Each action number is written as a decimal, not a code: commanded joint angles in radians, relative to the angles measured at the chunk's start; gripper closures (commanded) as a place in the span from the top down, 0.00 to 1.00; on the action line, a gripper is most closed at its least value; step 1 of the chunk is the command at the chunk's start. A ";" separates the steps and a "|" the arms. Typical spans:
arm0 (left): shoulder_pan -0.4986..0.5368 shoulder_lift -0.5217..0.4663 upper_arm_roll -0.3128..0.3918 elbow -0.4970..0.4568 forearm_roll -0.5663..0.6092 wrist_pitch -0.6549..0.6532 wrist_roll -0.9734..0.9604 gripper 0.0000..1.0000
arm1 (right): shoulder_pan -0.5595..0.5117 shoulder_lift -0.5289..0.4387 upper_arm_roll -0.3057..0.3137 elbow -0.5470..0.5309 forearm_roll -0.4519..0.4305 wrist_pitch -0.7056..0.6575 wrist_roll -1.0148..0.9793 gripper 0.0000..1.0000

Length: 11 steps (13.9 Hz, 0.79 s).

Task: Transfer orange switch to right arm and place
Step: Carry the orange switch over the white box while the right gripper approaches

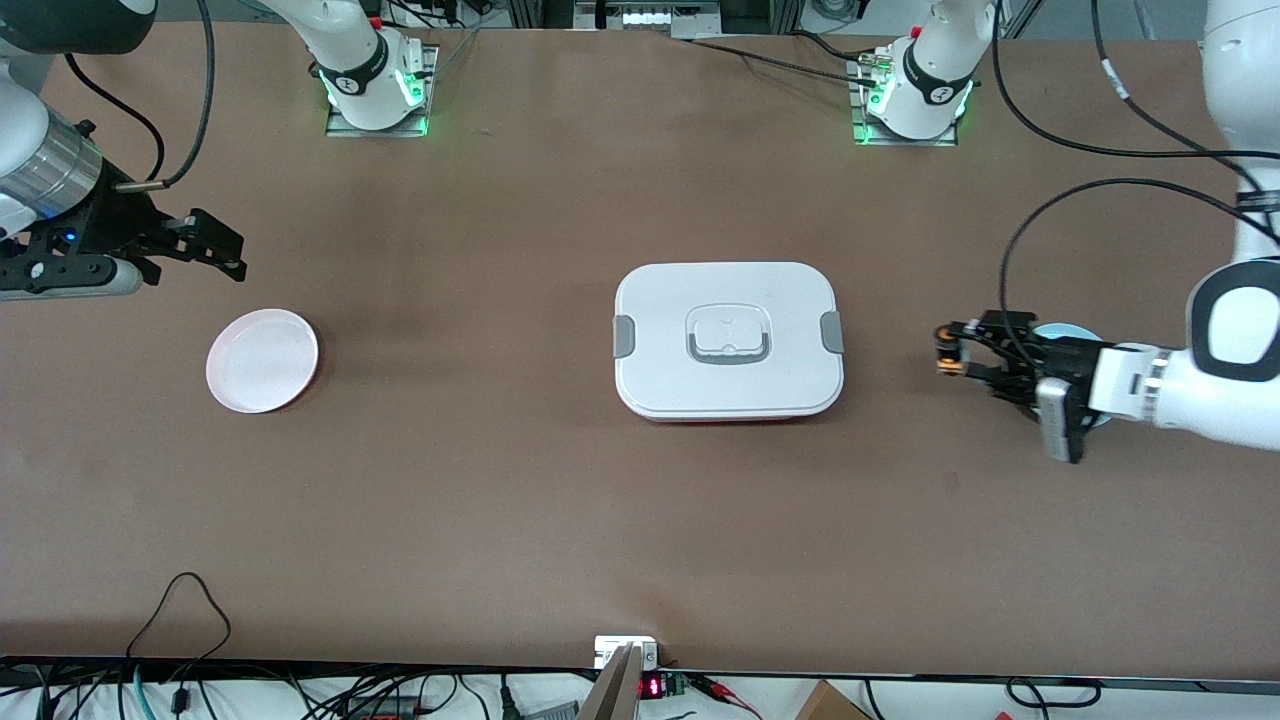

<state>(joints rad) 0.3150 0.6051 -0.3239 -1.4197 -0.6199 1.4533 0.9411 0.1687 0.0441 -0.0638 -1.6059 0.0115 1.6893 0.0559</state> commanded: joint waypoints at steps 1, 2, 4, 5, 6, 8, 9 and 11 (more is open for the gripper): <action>0.004 0.033 -0.059 -0.004 -0.191 0.031 0.184 0.34 | -0.005 0.017 -0.002 0.020 -0.001 -0.011 -0.007 1.00; -0.019 0.038 -0.064 -0.004 -0.246 0.066 0.259 0.34 | -0.005 0.017 -0.001 0.020 -0.005 -0.016 -0.007 1.00; -0.078 0.068 -0.064 -0.004 -0.404 0.131 0.510 0.34 | -0.003 0.032 -0.002 0.012 -0.013 -0.020 -0.013 1.00; -0.100 0.070 -0.063 -0.010 -0.443 0.140 0.589 0.33 | -0.003 0.049 -0.001 0.009 -0.013 -0.040 -0.037 1.00; -0.105 0.070 -0.063 -0.012 -0.454 0.151 0.617 0.33 | 0.000 0.069 -0.001 0.009 -0.008 -0.086 -0.074 1.00; -0.116 0.070 -0.064 -0.013 -0.472 0.173 0.678 0.30 | 0.000 0.069 0.002 0.014 0.024 -0.138 -0.142 1.00; -0.132 0.071 -0.064 -0.015 -0.498 0.194 0.727 0.29 | -0.002 0.068 0.001 0.014 0.109 -0.142 -0.149 1.00; -0.139 0.071 -0.064 -0.039 -0.520 0.235 0.748 0.29 | -0.018 0.080 -0.008 0.011 0.322 -0.146 -0.151 1.00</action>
<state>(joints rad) 0.1804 0.6824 -0.3864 -1.4296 -1.1004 1.6531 1.6228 0.1674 0.1204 -0.0678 -1.6089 0.1971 1.5695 -0.0674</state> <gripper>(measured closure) 0.282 0.000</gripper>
